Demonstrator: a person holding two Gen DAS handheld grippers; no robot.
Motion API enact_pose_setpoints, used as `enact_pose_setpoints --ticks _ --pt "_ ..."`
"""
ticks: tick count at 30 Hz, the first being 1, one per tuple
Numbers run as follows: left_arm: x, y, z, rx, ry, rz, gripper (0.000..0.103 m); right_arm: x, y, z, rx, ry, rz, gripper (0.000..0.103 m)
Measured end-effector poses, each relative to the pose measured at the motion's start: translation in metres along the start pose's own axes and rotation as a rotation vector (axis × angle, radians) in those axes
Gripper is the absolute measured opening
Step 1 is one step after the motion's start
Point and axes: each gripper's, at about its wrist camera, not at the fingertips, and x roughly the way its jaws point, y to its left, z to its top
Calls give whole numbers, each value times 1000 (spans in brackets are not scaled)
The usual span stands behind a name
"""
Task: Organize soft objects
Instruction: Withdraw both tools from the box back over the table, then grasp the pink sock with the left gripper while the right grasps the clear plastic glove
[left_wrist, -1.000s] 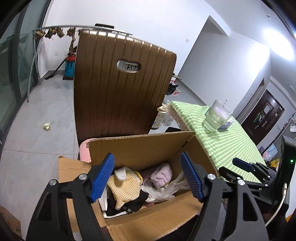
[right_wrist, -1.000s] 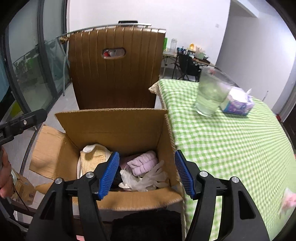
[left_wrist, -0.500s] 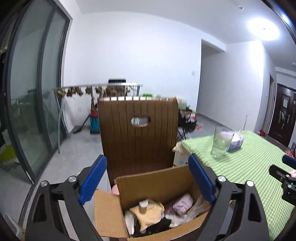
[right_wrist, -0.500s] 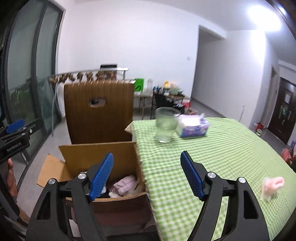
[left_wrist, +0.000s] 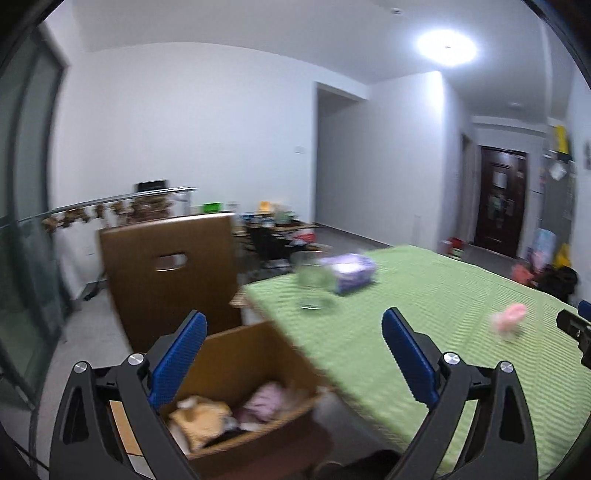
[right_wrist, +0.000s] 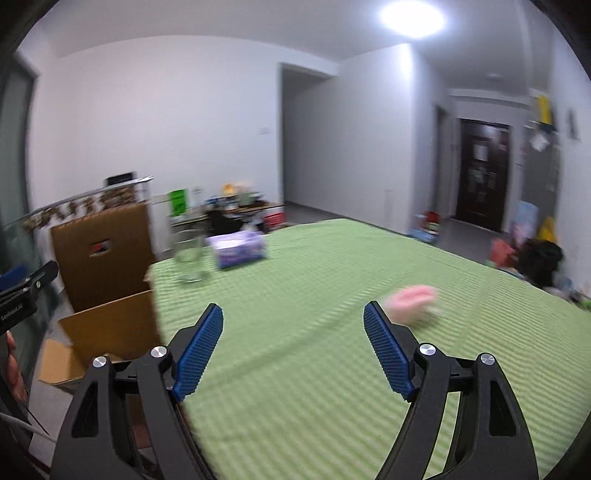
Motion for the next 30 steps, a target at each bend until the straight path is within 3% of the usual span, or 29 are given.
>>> enact_pose_setpoints --ticks 10,18,23,28,30 --pt "-18 -126 -13 132 37 -282 93 -79 -125 -36 194 -21 -249 79" --pt "-11 -194 -21 219 74 -388 93 -100 -179 -63 298 4 -338 79" --pt "16 -241 -19 293 119 -493 93 -95 -201 -71 330 15 -372 79" --pt "71 -306 -16 409 194 -609 93 -82 -213 -71 339 36 -396 79" --pt "96 -331 -19 459 222 -621 90 -76 -218 -70 338 44 -403 79"
